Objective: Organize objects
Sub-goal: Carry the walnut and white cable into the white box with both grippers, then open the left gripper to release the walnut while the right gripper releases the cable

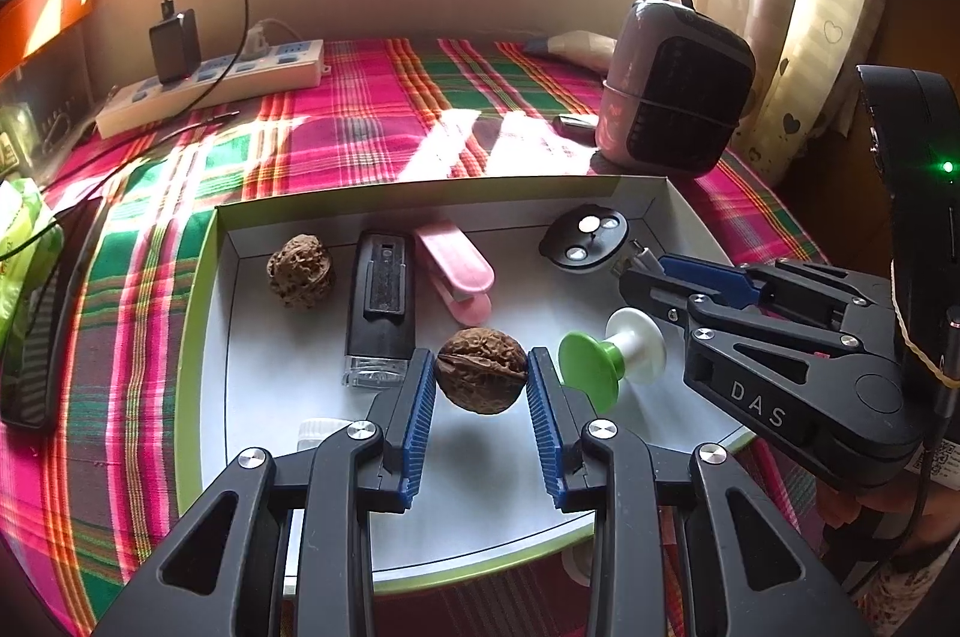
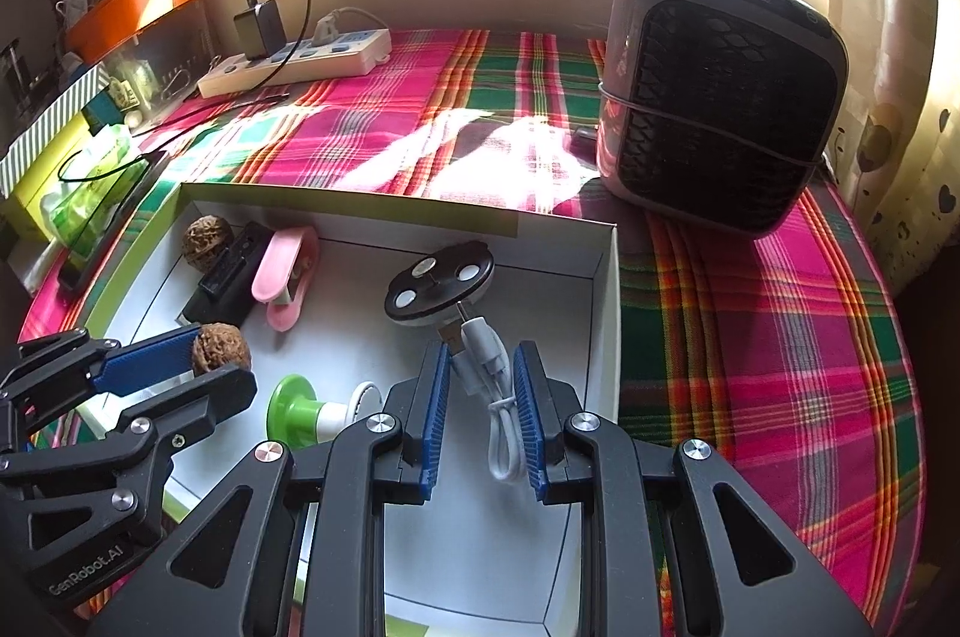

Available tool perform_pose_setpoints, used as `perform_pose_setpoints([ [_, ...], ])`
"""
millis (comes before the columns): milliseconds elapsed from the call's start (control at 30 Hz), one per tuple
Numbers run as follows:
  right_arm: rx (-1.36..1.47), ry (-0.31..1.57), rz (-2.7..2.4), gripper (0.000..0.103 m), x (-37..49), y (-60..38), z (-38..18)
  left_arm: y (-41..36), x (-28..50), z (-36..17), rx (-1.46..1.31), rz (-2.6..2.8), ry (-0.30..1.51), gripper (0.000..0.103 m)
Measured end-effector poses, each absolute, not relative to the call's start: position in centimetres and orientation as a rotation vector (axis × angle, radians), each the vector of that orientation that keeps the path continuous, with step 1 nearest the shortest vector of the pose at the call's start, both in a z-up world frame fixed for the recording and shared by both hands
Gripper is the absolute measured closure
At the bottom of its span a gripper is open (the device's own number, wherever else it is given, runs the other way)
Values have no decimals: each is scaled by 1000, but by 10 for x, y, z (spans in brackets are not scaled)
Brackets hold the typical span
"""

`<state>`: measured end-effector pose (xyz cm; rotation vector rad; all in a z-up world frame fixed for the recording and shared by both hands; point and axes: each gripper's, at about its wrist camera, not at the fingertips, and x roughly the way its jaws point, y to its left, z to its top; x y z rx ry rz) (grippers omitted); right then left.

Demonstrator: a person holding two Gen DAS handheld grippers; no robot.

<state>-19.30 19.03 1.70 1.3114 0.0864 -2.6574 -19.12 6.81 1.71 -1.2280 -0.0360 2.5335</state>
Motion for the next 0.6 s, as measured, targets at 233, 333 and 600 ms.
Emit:
perform_pose_setpoints([
  [233,1306,87,-2653,80,-194,189,15,70,-193,15,-1239,2532,-26,74],
  [333,1305,83,-2653,80,-194,188,14,70,-194,13,-1244,2531,-23,74],
  [600,1304,67,-2650,80,-193,189,15,72,-195,10,-1260,2526,-18,74],
])
